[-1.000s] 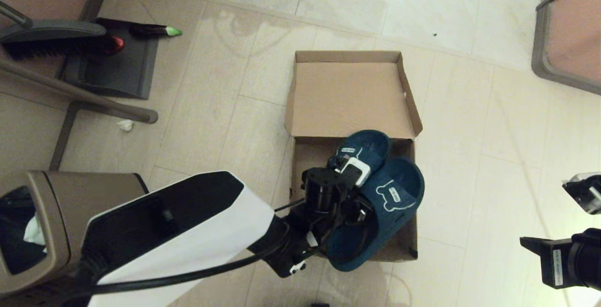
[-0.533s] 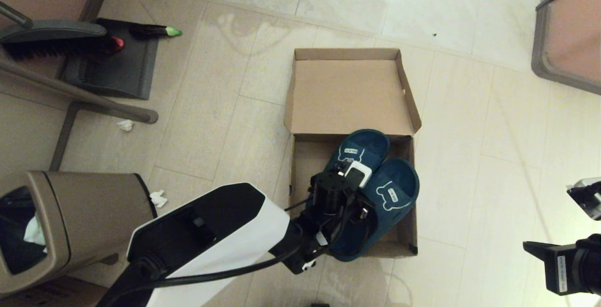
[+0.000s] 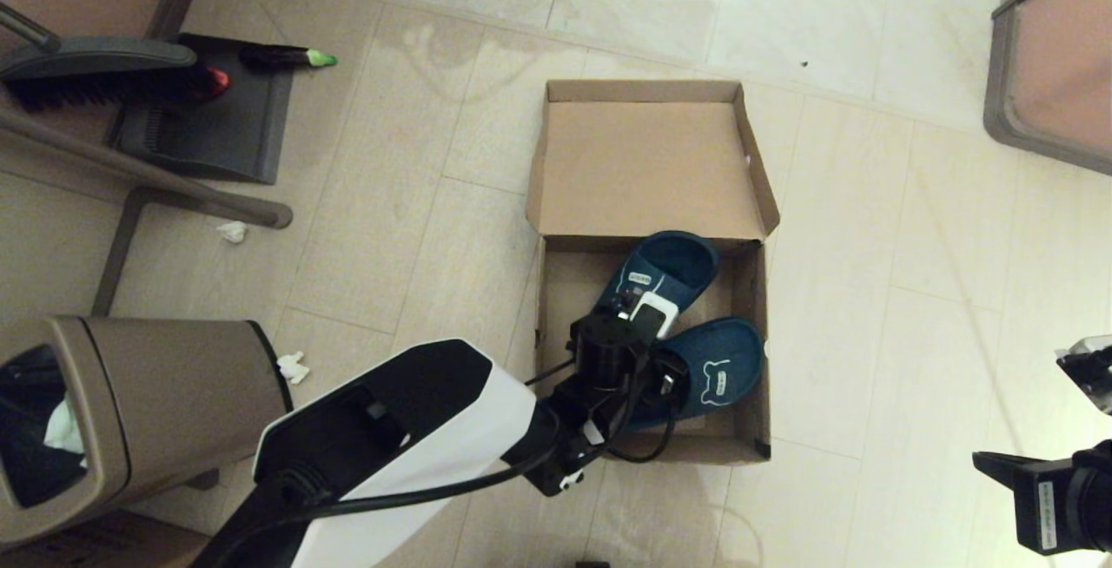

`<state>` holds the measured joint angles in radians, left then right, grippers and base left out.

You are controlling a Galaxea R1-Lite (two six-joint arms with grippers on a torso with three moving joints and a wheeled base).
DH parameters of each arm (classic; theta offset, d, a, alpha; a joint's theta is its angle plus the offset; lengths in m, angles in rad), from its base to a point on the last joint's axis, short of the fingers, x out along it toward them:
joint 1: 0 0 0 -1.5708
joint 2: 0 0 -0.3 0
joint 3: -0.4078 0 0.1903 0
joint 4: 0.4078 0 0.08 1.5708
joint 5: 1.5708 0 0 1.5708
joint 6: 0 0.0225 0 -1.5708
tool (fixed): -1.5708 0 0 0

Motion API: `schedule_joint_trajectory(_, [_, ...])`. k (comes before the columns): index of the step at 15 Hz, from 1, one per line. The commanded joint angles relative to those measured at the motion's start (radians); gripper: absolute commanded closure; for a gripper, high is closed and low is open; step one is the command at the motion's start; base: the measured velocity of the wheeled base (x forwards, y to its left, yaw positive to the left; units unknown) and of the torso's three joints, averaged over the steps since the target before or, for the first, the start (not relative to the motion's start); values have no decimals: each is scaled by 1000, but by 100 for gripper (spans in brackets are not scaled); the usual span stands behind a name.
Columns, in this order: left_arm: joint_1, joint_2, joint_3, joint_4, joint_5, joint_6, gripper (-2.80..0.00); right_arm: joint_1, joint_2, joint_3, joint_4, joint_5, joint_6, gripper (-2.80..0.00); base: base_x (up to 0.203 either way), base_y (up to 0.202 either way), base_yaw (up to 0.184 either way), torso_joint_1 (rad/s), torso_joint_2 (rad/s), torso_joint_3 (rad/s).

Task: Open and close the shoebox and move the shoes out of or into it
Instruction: Put the shoes into the shoe box

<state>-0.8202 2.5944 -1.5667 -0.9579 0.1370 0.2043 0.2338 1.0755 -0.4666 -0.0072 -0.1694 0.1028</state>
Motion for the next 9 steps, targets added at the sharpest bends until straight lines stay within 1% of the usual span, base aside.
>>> schedule_joint_trajectory(1, [-6, -9, 43, -5, 1, 1, -280, 1, 0, 0, 0, -1, 0, 0, 0, 0, 0, 0, 0, 0])
schedule_joint_trajectory(3, [-5, -16, 112, -7, 9, 12, -280, 1, 0, 0, -1, -1, 0, 0, 0, 0, 0, 0, 0, 0])
schedule_joint_trajectory(5, [-7, -20, 126, -36, 47, 15, -280, 1, -1, 4, -1, -1, -1, 0, 0, 0, 0, 0, 0, 0])
schedule_joint_trajectory(7, [-8, -18, 146, -64, 51, 15, -280, 2, 0, 4, -1, 2, -3, 0, 0, 0, 0, 0, 0, 0])
schedule_joint_trajectory(9, [-3, -23, 209, -77, 52, 17, -280, 7, 1, 5, 0, 5, -3, 0, 0, 0, 0, 0, 0, 0])
